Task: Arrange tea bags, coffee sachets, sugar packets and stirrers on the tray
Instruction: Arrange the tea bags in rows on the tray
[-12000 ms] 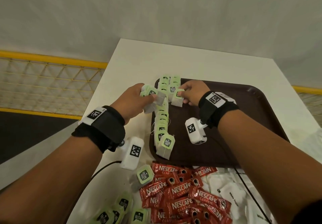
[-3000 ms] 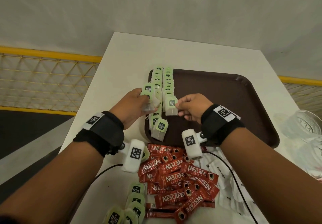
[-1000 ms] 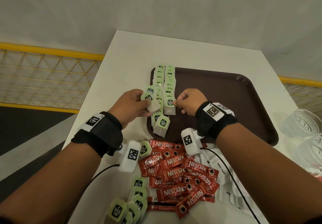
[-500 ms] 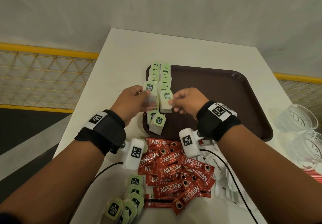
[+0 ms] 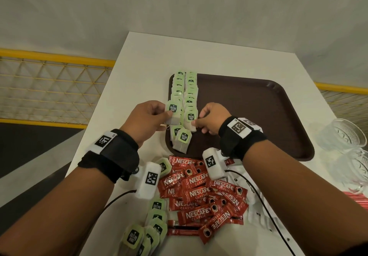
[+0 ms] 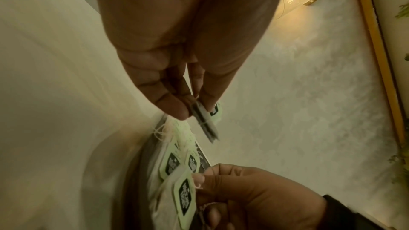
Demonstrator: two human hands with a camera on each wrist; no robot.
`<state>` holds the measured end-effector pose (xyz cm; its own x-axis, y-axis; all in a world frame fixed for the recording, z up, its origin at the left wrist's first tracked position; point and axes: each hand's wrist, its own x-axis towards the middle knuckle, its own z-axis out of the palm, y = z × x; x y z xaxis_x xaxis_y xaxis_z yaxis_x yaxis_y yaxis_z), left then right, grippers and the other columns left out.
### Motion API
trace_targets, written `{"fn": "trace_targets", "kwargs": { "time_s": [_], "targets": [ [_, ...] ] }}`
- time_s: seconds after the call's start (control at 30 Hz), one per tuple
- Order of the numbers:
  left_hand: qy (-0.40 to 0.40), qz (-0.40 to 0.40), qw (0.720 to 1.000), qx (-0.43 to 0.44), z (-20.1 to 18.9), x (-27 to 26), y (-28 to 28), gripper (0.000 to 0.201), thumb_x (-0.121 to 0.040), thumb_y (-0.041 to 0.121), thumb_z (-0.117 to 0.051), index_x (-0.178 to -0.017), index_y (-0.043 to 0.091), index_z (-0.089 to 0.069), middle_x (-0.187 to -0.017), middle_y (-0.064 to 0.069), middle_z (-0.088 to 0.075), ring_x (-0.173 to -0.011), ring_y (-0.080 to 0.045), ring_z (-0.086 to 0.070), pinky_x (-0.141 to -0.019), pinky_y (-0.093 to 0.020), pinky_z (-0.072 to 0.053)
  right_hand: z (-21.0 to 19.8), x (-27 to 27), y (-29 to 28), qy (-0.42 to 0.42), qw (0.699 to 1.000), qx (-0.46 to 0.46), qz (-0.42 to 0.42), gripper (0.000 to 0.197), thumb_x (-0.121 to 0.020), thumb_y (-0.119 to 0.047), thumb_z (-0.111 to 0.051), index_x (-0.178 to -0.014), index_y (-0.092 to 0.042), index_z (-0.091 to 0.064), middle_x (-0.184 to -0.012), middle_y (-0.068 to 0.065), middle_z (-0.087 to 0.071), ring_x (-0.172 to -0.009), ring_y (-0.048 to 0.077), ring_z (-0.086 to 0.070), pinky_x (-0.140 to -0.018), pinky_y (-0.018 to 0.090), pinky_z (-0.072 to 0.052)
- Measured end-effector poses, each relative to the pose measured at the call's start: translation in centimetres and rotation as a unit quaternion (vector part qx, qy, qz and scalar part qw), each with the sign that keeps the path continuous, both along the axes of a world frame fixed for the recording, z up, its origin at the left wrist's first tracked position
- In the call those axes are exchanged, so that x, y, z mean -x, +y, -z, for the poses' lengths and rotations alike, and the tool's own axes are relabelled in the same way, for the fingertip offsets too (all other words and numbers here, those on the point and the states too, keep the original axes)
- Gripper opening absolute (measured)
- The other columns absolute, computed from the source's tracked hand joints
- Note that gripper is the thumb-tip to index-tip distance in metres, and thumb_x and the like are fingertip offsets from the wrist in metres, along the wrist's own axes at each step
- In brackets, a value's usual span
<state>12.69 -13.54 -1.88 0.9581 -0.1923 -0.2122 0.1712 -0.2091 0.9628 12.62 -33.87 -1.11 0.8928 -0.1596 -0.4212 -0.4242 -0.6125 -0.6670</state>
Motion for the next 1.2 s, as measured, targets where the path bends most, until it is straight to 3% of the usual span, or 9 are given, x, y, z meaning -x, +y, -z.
{"fn": "trace_targets", "kwargs": {
  "time_s": [0.1, 0.17, 0.33, 0.4, 0.5, 0.6, 0.7, 0.97, 1.2],
  "targets": [
    [-0.006, -0.004, 1.000, 0.003, -0.1, 0.2, -0.2, 0.015, -0.089, 0.012, -0.070, -0.080, 0.014, -0.059, -0.092, -0.017, -0.069, -0.081, -0.019, -0.067, -0.064, -0.026, -0.056, -0.7, 0.3, -0.1, -0.052, 0.998, -0.007, -0.019, 0.020, -0.087, -0.030, -0.069, -0.090, -0.013, -0.059, -0.080, 0.004, -0.066, -0.058, 0.011, -0.057, -0.053, 0.024, -0.044],
    [-0.011, 0.000, 1.000, 0.011, -0.3, 0.4, -0.6, 0.017, -0.088, 0.011, -0.071, -0.079, 0.015, -0.058, -0.085, -0.014, -0.067, -0.078, -0.018, -0.067, -0.066, -0.029, -0.057, -1.4, 0.7, 0.2, -0.059, 0.994, -0.083, -0.043, 0.021, -0.090, -0.034, -0.065, -0.095, -0.014, -0.064, -0.083, 0.002, -0.067, -0.061, 0.009, -0.056, -0.054, 0.023, -0.045],
    [-0.034, 0.021, 0.999, 0.004, -1.0, 0.9, -2.4, 0.009, -0.088, 0.012, -0.072, -0.086, 0.011, -0.062, -0.078, -0.003, -0.069, -0.072, -0.013, -0.067, -0.061, -0.024, -0.056, -1.7, 1.3, 0.2, -0.072, 0.984, -0.147, -0.064, 0.031, -0.088, -0.018, -0.069, -0.104, 0.007, -0.062, -0.081, 0.010, -0.065, -0.057, 0.004, -0.059, -0.050, 0.017, -0.046],
    [-0.068, 0.027, 0.994, -0.087, -0.7, 1.0, -2.6, 0.013, -0.088, 0.019, -0.072, -0.093, 0.012, -0.063, -0.086, -0.004, -0.069, -0.076, -0.016, -0.066, -0.063, -0.026, -0.054, -1.4, 1.4, -0.4, -0.070, 0.989, -0.122, -0.047, 0.025, -0.088, -0.018, -0.069, -0.100, 0.004, -0.063, -0.082, 0.015, -0.068, -0.058, 0.006, -0.060, -0.048, 0.017, -0.045],
    [-0.131, 0.074, 0.938, -0.311, -0.3, 1.6, -2.2, 0.019, -0.087, 0.032, -0.071, -0.092, 0.017, -0.060, -0.085, 0.004, -0.061, -0.078, -0.014, -0.059, -0.062, -0.022, -0.042, -0.6, 1.4, -1.9, -0.029, 0.997, -0.073, -0.019, 0.014, -0.088, -0.021, -0.070, -0.092, -0.007, -0.069, -0.086, 0.017, -0.070, -0.065, 0.015, -0.058, -0.049, 0.020, -0.044],
    [-0.147, 0.112, 0.899, -0.396, -0.3, 2.5, -2.1, 0.021, -0.088, 0.032, -0.069, -0.091, 0.013, -0.063, -0.087, 0.001, -0.061, -0.083, -0.017, -0.057, -0.066, -0.026, -0.039, 0.2, 1.4, -2.4, 0.015, 0.999, -0.043, 0.003, 0.020, -0.084, -0.023, -0.074, -0.097, -0.008, -0.069, -0.079, 0.008, -0.066, -0.063, 0.012, -0.054, -0.050, 0.022, -0.043],
    [-0.131, 0.129, 0.888, -0.422, -0.3, 2.9, -2.5, 0.020, -0.088, 0.032, -0.070, -0.088, 0.012, -0.067, -0.090, -0.003, -0.065, -0.084, -0.019, -0.060, -0.071, -0.028, -0.043, 0.3, 1.5, -1.6, 0.037, 0.998, -0.052, -0.002, 0.020, -0.082, -0.020, -0.076, -0.096, -0.008, -0.068, -0.077, 0.007, -0.065, -0.058, 0.009, -0.053, -0.050, 0.020, -0.044],
    [-0.105, 0.139, 0.870, -0.462, 0.1, 3.3, -2.6, 0.026, -0.090, 0.036, -0.065, -0.081, 0.012, -0.066, -0.081, -0.003, -0.063, -0.076, -0.019, -0.061, -0.060, -0.027, -0.040, 0.4, 1.0, 0.2, 0.046, 0.999, -0.009, -0.006, 0.021, -0.083, -0.018, -0.075, -0.081, -0.014, -0.055, -0.081, 0.008, -0.068, -0.060, 0.013, -0.056, -0.053, 0.023, -0.044],
    [-0.114, 0.131, 0.867, -0.468, 0.0, 3.8, -2.4, 0.023, -0.091, 0.035, -0.060, -0.079, 0.018, -0.050, -0.080, 0.000, -0.056, -0.072, -0.016, -0.053, -0.061, -0.028, -0.038, -0.7, 1.3, -0.2, 0.039, 0.999, 0.013, -0.016, 0.025, -0.082, -0.026, -0.076, -0.079, -0.014, -0.054, -0.067, 0.005, -0.062, -0.054, 0.012, -0.054, -0.051, 0.024, -0.046]
  ]
}}
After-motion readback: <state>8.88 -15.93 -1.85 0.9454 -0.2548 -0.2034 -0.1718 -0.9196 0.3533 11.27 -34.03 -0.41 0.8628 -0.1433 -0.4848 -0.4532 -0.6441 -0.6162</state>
